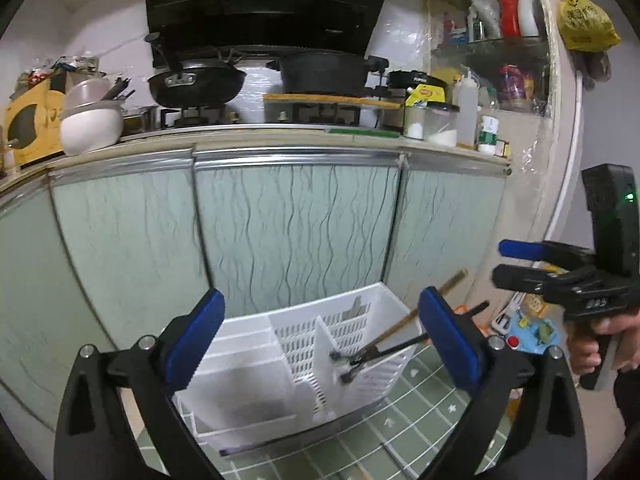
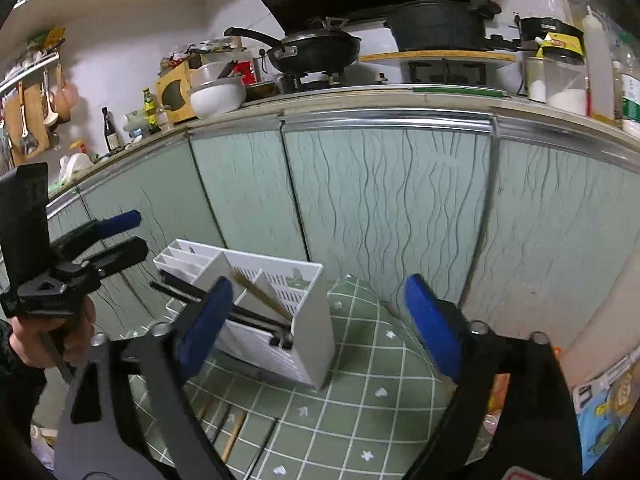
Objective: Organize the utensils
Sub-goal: 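Move both open tools back down to the remaining chopsticks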
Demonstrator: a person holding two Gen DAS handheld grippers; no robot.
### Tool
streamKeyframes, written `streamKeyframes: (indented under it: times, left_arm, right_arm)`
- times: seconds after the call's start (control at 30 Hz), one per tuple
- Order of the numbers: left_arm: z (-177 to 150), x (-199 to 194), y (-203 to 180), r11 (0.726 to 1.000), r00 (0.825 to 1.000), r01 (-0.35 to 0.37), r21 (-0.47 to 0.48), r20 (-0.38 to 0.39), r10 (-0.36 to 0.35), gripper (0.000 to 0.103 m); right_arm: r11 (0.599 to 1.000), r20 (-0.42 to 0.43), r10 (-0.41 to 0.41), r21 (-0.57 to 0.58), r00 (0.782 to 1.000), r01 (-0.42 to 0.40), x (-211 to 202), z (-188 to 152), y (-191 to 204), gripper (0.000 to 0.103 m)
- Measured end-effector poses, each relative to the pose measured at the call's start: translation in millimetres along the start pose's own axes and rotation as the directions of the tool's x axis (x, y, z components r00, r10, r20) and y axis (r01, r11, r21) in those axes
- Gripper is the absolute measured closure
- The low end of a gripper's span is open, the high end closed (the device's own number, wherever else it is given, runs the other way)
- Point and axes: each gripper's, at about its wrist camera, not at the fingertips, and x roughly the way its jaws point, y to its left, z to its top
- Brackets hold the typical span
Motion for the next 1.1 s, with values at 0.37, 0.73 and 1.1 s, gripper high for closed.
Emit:
streamKeyframes:
  times: [0.37, 0.73, 1.1]
  left_arm:
    - [-25, -42, 2, 0.997, 0.998, -0.069, -0.021, 0.005, 0.069, 0.004]
    - [-63, -78, -8, 0.993, 0.993, -0.114, -0.021, -0.008, 0.114, 0.004]
    - [-97, -103, -16, 0.989, 0.990, -0.140, -0.044, -0.027, 0.139, 0.004]
  right_arm:
    - [0.998, 0.013, -0.043, -0.040, 0.999, 0.044, -30, -27, 15, 0.008]
    - [0.994, 0.003, -0.048, -0.095, 0.999, 0.048, -59, -63, 40, 0.008]
    - [0.992, 0.004, -0.056, -0.112, 0.998, 0.056, -84, -99, 59, 0.008]
